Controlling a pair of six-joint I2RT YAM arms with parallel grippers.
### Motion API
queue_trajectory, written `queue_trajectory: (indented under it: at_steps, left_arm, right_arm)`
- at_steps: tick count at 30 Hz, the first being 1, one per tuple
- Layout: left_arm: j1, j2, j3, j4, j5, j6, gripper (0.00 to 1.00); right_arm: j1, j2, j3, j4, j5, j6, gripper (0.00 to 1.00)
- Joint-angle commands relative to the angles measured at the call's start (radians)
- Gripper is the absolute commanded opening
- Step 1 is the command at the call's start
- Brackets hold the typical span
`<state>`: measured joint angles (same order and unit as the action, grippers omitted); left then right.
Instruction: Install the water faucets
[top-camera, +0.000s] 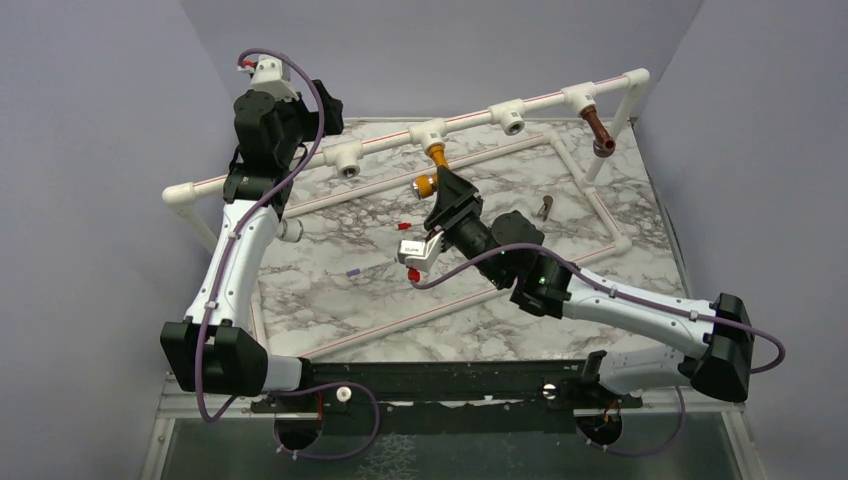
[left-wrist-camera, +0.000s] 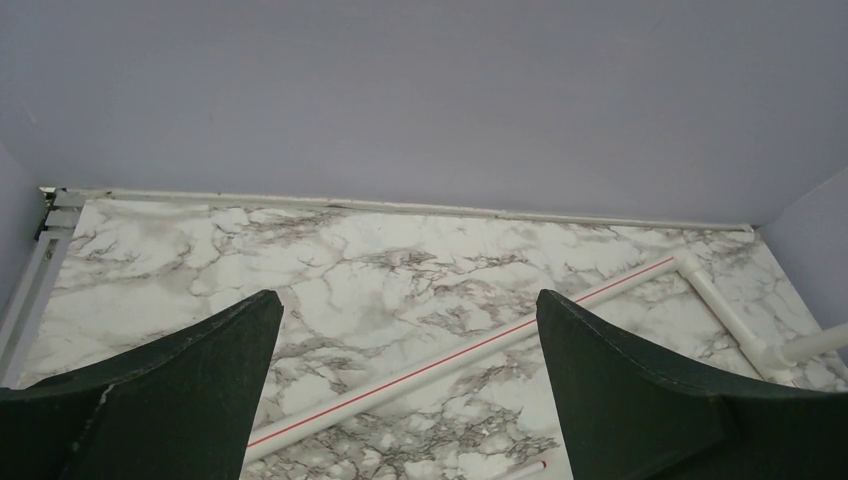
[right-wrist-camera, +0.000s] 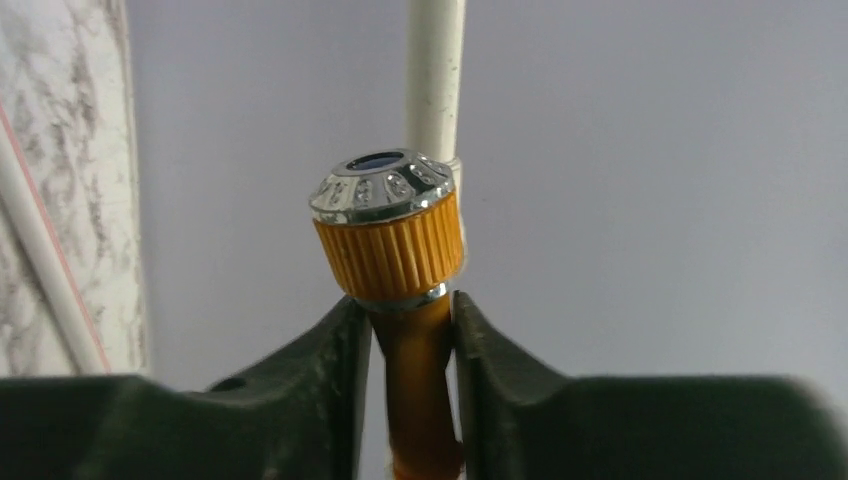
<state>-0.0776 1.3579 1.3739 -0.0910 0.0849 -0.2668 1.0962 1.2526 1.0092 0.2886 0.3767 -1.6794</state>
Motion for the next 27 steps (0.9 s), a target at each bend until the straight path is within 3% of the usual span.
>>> queue_trajectory:
  at_steps: [1, 4, 10, 17, 27]
  left_arm:
    - [0.049, 0.064, -0.072, -0.145, 0.035, -0.011, 0.99]
    - [0.051, 0.063, -0.071, -0.146, 0.039, -0.011, 0.99]
    - [0.055, 0.063, -0.07, -0.145, 0.043, -0.015, 0.99]
    - [0.055, 0.062, -0.072, -0.145, 0.045, -0.017, 0.99]
    - [0.055, 0.06, -0.072, -0.145, 0.052, -0.018, 0.99]
  right_arm:
    - [0.014, 0.024, -0.019, 0.141, 0.05, 0.003, 0.27]
    - [0.017, 0.045, -0.028, 0.207, 0.088, 0.04, 0.02]
    - [0.046, 0.054, -0.05, 0.316, 0.117, 0.258, 0.01]
    - [0.06, 0.072, -0.021, 0.37, 0.133, 0.792, 0.0]
    - [0.06, 0.082, -0.047, 0.567, 0.252, 1.387, 0.01]
